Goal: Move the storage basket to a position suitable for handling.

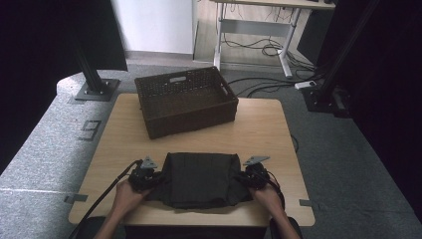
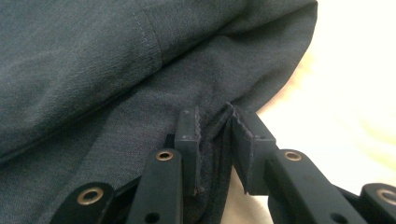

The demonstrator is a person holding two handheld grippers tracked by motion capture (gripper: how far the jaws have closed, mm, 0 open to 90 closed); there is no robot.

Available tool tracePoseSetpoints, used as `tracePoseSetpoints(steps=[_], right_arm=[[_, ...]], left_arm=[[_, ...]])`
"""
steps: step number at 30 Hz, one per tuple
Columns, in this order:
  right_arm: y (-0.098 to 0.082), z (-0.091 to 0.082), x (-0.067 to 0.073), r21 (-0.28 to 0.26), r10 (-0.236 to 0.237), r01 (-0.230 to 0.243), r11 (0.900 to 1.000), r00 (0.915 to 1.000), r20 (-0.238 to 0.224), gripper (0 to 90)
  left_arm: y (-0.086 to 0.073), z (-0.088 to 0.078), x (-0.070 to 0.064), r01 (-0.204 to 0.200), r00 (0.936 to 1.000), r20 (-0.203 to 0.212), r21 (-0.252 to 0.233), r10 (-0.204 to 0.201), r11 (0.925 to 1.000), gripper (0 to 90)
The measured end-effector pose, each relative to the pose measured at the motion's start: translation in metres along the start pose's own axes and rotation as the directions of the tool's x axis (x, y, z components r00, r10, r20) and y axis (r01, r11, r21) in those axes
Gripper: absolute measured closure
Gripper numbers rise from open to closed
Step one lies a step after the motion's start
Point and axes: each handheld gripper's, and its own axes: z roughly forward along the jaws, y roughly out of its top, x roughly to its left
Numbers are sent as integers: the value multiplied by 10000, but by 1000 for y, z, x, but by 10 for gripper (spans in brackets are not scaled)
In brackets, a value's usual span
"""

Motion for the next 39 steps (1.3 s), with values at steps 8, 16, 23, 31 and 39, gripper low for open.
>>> tracePoseSetpoints(steps=[8, 16, 23, 31, 39], right_arm=[[-9, -7, 22, 137, -426, 431, 9990, 9985, -344, 707], [-23, -19, 42, 267, -648, 665, 9974, 9962, -588, 706], [-33, -28, 49, 463, -649, 677, 9966, 9961, -597, 706], [-46, -40, 56, 638, -686, 727, 9953, 9956, -646, 703], [-49, -45, 64, 834, -805, 855, 9928, 9949, -611, 704]], left_arm=[[-17, -17, -14, -172, 9998, -37, 283, 173, 9995, 741], [-30, -29, -36, -388, 9992, 17, 575, 388, 9976, 738], [-36, -33, -50, -463, 9983, 378, 563, 442, 9973, 736], [-43, -38, -61, -620, 9950, 831, 683, 562, 9957, 694], [-46, -41, -66, -637, 9942, 918, 743, 568, 9952, 688]])
